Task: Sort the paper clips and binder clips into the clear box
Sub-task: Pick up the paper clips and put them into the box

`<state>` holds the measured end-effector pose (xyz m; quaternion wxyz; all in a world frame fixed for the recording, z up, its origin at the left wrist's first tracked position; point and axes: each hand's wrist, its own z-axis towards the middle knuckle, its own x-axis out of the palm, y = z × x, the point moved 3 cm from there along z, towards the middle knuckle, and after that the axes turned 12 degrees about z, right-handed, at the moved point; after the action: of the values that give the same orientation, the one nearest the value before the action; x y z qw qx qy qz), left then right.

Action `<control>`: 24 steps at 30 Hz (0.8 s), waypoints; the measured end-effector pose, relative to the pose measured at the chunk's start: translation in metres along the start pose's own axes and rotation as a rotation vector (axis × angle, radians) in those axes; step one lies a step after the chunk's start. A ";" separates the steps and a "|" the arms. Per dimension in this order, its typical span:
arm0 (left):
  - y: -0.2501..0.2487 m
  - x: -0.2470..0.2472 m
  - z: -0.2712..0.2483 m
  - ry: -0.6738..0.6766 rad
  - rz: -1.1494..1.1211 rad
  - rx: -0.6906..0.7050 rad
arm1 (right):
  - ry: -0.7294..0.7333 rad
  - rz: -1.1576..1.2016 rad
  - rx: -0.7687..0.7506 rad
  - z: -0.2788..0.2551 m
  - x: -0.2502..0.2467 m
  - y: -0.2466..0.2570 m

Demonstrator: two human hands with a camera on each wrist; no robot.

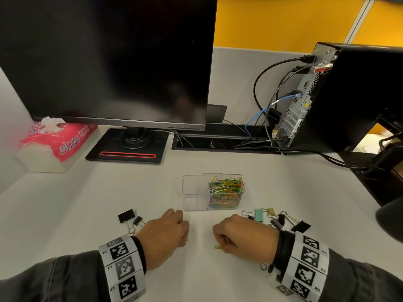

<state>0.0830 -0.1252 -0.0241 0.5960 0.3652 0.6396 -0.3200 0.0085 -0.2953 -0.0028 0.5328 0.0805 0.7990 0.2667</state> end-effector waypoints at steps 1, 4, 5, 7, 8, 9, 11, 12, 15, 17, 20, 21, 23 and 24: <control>0.001 0.000 -0.002 -0.006 0.034 0.037 | -0.031 0.026 -0.021 -0.003 -0.007 0.000; 0.003 0.006 -0.006 0.062 0.182 0.096 | -0.186 0.128 -0.083 -0.006 -0.040 0.002; 0.001 0.009 -0.005 0.068 0.200 0.100 | -0.270 0.143 -0.095 -0.006 -0.053 0.001; -0.002 0.010 -0.004 0.052 0.240 0.114 | -0.446 0.122 -0.095 -0.007 -0.077 -0.005; -0.006 0.007 -0.005 0.026 0.244 0.132 | -0.515 0.084 -0.081 -0.006 -0.087 -0.009; -0.011 0.001 -0.007 0.022 0.202 0.144 | -0.552 0.030 -0.058 -0.004 -0.094 -0.013; -0.013 -0.012 -0.002 0.032 0.025 0.075 | -0.538 -0.061 -0.013 0.003 -0.101 -0.020; -0.013 -0.020 0.000 0.011 -0.037 0.051 | -0.516 -0.070 -0.005 0.007 -0.101 -0.023; -0.009 -0.044 0.016 -0.144 -0.282 0.053 | -0.506 -0.050 -0.004 0.012 -0.100 -0.027; -0.003 -0.059 0.028 -0.279 -0.350 0.064 | -0.515 -0.027 0.000 0.012 -0.100 -0.029; 0.003 -0.075 0.048 -0.360 -0.383 0.016 | -0.534 0.013 0.009 0.013 -0.099 -0.030; 0.004 -0.079 0.056 -0.367 -0.384 -0.003 | -0.541 0.020 0.011 0.013 -0.099 -0.031; 0.003 -0.084 0.069 -0.371 -0.366 -0.035 | -0.558 0.023 0.013 0.012 -0.099 -0.032; 0.002 -0.086 0.074 -0.363 -0.342 -0.051 | -0.566 0.019 0.012 0.011 -0.100 -0.032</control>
<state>0.1261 -0.1938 0.0552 0.6474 0.1728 0.5824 -0.4603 0.0657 -0.3597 0.0586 0.7318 0.1626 0.6191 0.2339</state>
